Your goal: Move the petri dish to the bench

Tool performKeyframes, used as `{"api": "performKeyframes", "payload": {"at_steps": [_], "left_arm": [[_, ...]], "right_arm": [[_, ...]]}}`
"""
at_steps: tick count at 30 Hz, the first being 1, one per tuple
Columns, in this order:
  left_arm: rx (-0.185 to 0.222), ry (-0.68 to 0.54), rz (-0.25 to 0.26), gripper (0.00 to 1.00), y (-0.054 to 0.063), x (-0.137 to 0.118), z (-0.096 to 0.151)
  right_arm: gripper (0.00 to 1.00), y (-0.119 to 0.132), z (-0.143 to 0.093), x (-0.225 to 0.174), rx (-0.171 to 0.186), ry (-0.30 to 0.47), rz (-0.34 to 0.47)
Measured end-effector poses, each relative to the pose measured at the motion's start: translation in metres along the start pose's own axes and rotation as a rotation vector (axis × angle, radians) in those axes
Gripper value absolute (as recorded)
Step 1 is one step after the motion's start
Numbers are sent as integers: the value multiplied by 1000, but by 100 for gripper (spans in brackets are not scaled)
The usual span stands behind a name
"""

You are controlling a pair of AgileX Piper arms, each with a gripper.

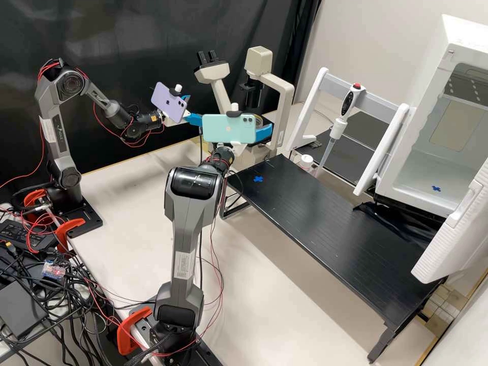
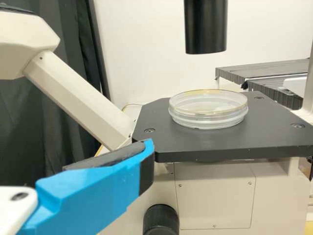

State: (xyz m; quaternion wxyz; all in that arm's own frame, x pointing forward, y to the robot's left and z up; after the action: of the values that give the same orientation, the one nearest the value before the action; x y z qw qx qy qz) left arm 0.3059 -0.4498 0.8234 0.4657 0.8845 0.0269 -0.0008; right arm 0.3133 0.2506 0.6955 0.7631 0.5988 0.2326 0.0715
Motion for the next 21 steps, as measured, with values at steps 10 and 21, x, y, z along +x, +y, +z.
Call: {"api": "performKeyframes", "payload": {"at_steps": [10,21], "left_arm": [[0,0,0,100,0,0,0],[0,0,0,100,0,0,0]], "right_arm": [[100,2,-20,66,-3,-13,-51],[100,-22,-16,117,47,-66,-118]]}}
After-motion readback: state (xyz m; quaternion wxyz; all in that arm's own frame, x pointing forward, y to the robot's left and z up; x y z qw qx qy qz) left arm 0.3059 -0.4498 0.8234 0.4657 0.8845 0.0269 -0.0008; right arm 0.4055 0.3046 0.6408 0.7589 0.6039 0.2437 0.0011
